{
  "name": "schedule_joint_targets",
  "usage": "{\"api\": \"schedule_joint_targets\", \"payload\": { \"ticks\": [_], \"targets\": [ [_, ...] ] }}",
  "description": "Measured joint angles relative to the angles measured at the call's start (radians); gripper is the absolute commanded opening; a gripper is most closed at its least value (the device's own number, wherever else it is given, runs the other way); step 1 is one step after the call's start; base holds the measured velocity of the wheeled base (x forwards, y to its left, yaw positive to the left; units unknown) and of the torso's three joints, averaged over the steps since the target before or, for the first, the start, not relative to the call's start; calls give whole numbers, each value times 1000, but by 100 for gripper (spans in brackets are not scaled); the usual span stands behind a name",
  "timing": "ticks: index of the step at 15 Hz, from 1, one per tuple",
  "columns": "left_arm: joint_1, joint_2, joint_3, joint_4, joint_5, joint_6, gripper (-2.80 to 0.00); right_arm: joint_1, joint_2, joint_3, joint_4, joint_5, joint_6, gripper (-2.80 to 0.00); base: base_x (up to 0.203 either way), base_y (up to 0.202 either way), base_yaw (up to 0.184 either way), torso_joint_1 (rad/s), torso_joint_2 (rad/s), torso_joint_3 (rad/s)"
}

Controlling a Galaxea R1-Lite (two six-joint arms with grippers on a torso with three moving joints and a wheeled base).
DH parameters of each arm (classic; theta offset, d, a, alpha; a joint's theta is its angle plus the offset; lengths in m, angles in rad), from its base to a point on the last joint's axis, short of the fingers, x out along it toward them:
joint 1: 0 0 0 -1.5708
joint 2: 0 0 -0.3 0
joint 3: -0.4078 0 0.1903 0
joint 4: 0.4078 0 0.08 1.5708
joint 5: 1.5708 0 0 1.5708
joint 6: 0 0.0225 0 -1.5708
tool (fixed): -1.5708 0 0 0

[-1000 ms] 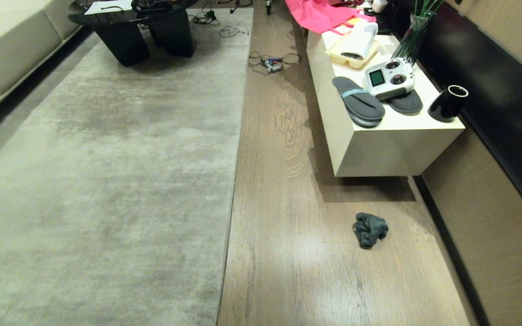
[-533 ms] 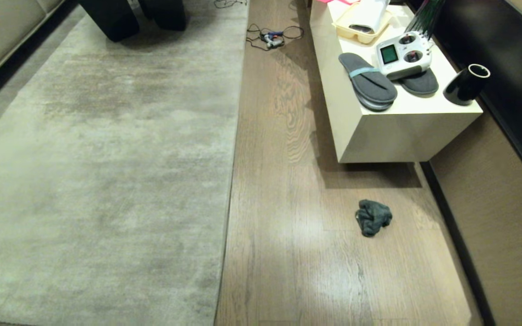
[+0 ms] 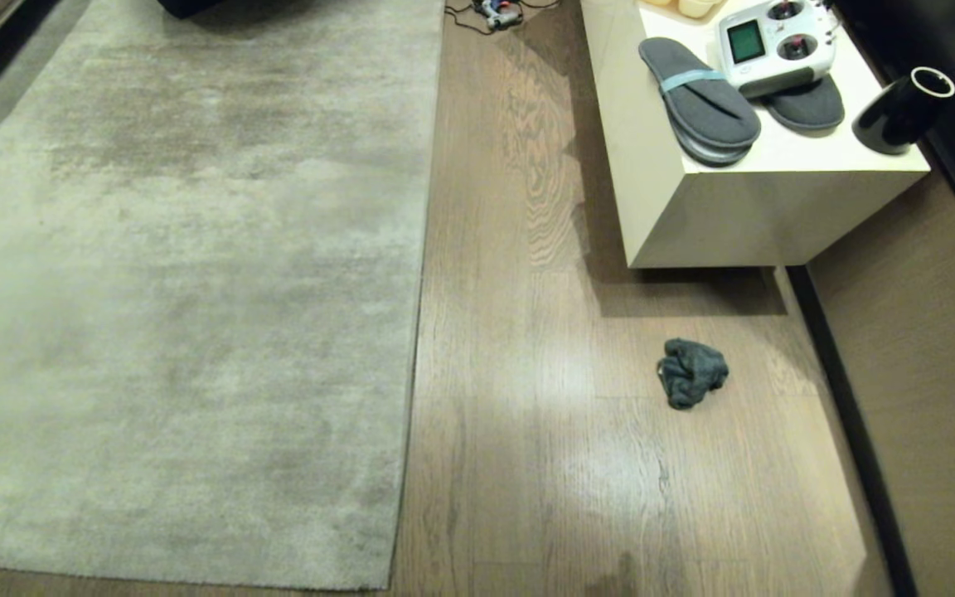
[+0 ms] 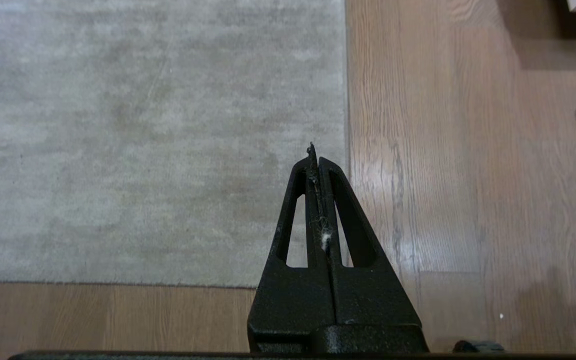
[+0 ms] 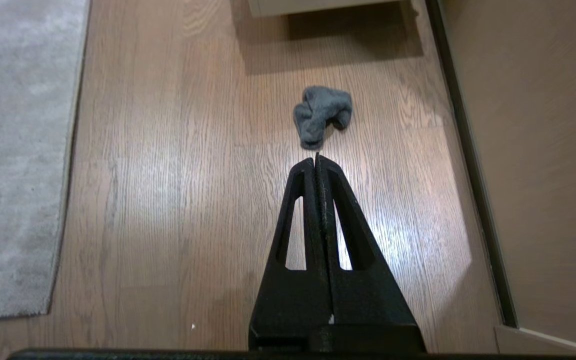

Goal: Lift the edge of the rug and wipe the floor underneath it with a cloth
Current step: Pick up the rag

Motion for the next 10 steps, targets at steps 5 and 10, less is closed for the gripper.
{"api": "schedule_joint_targets", "payload": {
  "ticks": [5,10],
  "targets": [
    [1,0,0,0,0,-5,-280,0,0,0,0,0,0,-280,0,0,0,2,1,-201],
    [1,0,0,0,0,-5,-280,0,0,0,0,0,0,-280,0,0,0,1,2,-196]
  ]
}}
